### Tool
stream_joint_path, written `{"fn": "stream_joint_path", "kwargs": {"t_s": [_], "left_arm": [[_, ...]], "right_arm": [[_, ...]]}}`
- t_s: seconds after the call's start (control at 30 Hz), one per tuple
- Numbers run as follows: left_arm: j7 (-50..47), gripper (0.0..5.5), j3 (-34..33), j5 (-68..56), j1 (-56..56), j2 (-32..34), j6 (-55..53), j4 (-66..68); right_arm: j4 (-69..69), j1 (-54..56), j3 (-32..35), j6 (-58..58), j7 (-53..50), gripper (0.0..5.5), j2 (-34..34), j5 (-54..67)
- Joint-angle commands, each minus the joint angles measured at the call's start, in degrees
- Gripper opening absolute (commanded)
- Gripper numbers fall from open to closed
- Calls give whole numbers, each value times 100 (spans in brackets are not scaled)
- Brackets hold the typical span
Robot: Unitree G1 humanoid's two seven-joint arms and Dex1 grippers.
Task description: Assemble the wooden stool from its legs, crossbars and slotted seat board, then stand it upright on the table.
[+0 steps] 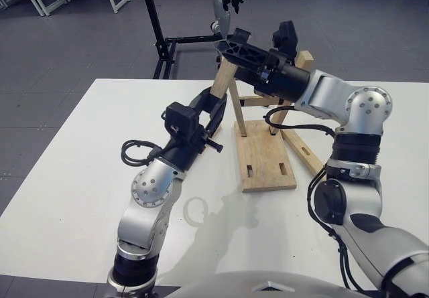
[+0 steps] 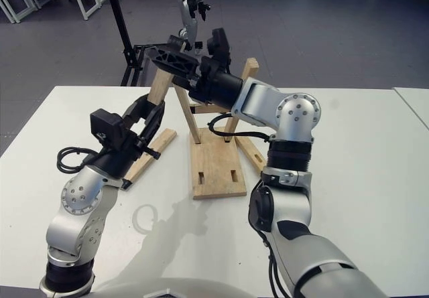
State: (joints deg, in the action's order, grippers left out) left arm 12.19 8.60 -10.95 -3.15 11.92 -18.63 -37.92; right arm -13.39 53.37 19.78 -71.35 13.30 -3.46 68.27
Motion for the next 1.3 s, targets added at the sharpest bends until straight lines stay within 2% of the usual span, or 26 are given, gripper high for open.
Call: {"fn": "stream_joint_path", "kwargs": {"t_s": [0.03,0.5,0.7,0.73,1.0,1.13,1.2,1.3], "left_arm": [[47,131,38,45,-31,1,-42,46],[142,131,-87,85,4,89,33,231],[125,131,-114,-27,31,1,-86,195],[189,169,-143,-193,2,-24,-146,175],[245,304,-134,-398,17,-12,-336,135],[249,368,-105,-292,227,45,-336,293],[91,402,-106,9,441,124,-333,536],[-185,404,-319,204,539,28,-318,753]], "right_arm": [[-72,171,79,96,-25,358,67,117],[-156,206,225,151,-163,57,91,454],[-184,207,267,168,-230,52,84,507],[-177,195,261,174,-227,51,79,496],[-44,-45,278,218,-281,42,-78,502],[391,-297,614,26,-621,42,-525,915],[1243,-719,526,80,-622,42,-1042,636],[2326,-1516,338,92,-529,42,-1739,282]]}}
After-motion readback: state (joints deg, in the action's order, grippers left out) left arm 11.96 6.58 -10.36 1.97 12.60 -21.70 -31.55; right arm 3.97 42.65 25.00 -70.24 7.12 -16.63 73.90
